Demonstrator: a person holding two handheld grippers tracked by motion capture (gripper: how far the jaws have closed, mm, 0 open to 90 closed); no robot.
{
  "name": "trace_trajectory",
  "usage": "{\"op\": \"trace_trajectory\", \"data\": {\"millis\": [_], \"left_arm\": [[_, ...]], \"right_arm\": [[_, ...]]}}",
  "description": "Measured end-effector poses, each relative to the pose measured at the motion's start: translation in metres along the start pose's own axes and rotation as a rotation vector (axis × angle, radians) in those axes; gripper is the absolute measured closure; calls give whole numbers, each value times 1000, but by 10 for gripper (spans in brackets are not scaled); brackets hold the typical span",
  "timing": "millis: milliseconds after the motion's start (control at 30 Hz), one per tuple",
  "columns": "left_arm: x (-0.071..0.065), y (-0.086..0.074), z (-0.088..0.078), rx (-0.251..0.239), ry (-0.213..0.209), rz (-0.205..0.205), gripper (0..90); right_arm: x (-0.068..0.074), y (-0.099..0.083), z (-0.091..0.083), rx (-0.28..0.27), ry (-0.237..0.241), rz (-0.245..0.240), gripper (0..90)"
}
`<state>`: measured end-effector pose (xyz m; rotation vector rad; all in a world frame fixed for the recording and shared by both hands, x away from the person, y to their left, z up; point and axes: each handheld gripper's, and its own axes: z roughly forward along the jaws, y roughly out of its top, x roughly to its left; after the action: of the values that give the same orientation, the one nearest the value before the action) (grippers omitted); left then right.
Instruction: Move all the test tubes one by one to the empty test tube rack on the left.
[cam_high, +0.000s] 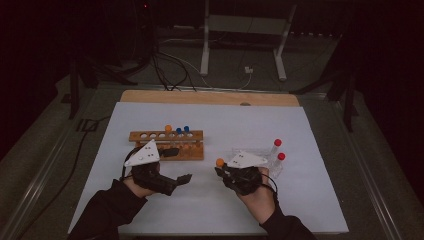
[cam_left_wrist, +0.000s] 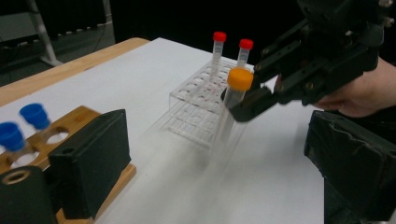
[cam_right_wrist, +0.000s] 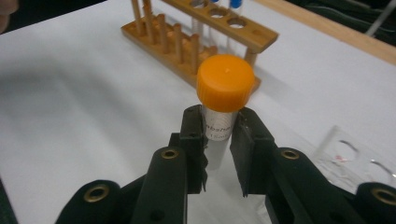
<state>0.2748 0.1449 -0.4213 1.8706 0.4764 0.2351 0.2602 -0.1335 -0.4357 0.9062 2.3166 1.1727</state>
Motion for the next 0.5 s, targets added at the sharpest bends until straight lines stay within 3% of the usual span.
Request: {"op": "trace_trajectory", "data": {"millis": [500], "left_arm": [[-10,9,37,12,-75,38,369]], "right_arm": [[9,-1,8,19,65,-7,753]]}}
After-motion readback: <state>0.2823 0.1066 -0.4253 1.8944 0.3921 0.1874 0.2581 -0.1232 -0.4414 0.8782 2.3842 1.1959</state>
